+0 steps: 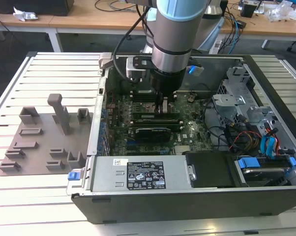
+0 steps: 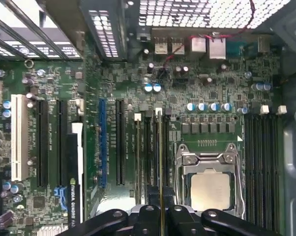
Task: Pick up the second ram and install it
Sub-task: 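Insert the second ram into the second slot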
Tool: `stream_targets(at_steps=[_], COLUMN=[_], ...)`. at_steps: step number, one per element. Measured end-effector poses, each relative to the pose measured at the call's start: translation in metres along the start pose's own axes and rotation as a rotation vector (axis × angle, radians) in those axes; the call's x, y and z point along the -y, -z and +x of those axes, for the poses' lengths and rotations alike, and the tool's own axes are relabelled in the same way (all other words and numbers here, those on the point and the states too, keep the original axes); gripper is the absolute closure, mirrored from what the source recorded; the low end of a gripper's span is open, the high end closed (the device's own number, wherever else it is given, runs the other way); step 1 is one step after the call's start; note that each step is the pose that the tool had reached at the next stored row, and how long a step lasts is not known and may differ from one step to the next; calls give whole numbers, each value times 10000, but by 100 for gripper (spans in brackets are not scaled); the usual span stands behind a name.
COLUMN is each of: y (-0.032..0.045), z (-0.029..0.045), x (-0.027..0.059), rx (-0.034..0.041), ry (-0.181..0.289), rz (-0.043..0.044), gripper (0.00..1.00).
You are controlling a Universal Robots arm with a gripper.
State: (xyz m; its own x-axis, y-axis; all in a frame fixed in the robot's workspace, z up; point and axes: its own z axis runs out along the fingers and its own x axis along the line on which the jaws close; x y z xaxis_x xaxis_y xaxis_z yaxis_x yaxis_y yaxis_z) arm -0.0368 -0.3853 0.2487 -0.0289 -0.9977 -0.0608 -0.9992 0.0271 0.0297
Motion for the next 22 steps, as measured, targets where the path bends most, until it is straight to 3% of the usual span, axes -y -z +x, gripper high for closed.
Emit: stream_targets(at_steps=[9,18,22], y=[-135,-201,-192], z=[-3,-12,-15], x=[45,50,50], rx=[0,-7,8], ry=[-221,-184,-159], rz=[12,7,20], gripper=[87,87,87])
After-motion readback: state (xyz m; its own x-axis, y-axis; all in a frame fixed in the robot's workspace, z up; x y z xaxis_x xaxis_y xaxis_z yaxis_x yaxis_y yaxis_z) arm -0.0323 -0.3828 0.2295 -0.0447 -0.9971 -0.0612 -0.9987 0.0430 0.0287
